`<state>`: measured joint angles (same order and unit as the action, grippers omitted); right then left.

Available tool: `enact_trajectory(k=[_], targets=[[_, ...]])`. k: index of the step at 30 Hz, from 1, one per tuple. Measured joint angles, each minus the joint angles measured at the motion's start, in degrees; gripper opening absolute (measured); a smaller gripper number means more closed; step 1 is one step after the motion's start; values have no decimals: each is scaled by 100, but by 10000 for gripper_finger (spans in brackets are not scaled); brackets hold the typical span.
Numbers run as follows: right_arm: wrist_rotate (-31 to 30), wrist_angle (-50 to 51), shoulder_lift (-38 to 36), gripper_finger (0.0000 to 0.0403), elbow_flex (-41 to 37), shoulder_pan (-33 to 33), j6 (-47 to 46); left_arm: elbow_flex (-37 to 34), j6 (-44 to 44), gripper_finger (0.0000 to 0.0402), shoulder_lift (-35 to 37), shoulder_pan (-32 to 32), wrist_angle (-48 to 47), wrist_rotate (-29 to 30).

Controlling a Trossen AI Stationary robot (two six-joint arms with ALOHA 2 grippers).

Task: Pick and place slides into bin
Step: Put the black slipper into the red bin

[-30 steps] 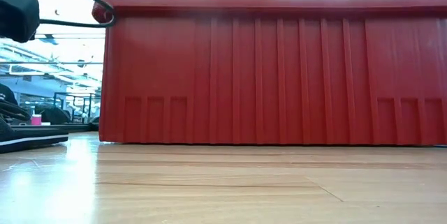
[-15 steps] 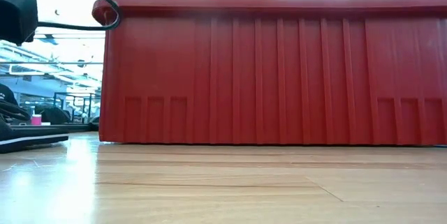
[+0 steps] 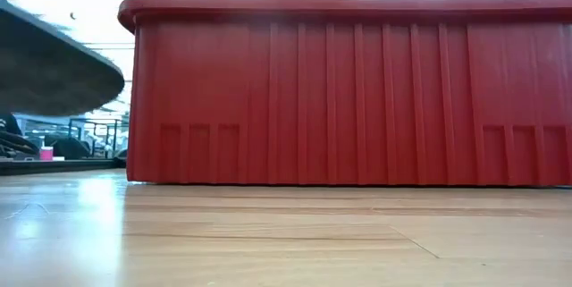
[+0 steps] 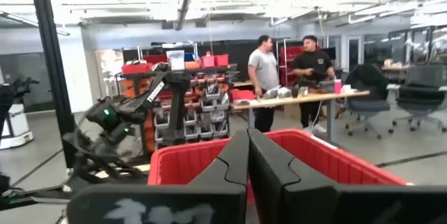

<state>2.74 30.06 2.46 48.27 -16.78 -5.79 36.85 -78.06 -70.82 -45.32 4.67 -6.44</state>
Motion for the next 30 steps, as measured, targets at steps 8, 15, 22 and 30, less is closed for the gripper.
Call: enact_trajectory(k=[8, 15, 22, 30], targets=[[-164, -69, 0, 0, 0, 0, 97, 1029, 628, 4, 357, -100, 31, 140], [-168, -155, 0, 0, 0, 0, 97, 1846, 2705, 2, 698, -21, -38, 1424], [-302, -536, 2, 0, 0, 0, 142, 2252, 4007, 2, 1355, 501, -1041, 2060], [-299, -837, 2, 0, 2, 0, 238, 2899, 4104, 1, 1887, 1874, -2257, 1407]])
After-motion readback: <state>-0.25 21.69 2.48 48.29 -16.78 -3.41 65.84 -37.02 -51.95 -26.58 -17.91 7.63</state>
